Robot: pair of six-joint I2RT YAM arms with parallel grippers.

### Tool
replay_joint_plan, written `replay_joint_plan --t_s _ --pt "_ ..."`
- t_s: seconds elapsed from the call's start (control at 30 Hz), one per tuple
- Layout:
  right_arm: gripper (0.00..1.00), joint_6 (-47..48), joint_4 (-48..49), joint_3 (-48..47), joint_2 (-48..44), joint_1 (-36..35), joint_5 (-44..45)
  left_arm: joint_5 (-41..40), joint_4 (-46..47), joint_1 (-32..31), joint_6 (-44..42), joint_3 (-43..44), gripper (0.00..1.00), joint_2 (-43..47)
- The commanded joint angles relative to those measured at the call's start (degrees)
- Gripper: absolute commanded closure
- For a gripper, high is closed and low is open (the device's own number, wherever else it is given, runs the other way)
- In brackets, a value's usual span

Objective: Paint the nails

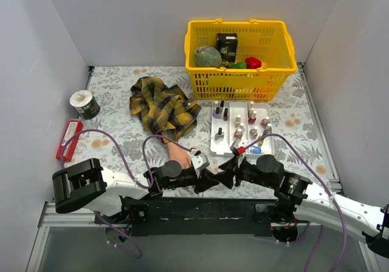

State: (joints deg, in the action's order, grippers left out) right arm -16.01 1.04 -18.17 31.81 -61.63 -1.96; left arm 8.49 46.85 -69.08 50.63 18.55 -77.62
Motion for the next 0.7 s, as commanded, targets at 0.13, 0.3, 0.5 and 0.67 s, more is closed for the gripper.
replay_joint_plan --t_s 0.13,0.3,0.5,0.67 --pt "0.54 0.8 1.9 0.1 -2.5 -0.1 -1.5 1.4 1.9 0.2 1.0 -0.7 1.0 2.4" --pt "0.58 0.5 1.5 0.2 -2.2 -0.1 -0.6 1.0 1.8 0.3 0.8 -0.6 1.0 2.0" --pt "0.68 0.5 1.2 -0.1 -1.2 -0.1 0.1 0.5 1.8 0.3 0.7 -1.1 1.0 2.9" --pt "0.82 0.5 1.2 -0.2 -0.3 -0.1 0.3 -0.1 1.6 0.3 0.4 -1.2 1.0 3.1"
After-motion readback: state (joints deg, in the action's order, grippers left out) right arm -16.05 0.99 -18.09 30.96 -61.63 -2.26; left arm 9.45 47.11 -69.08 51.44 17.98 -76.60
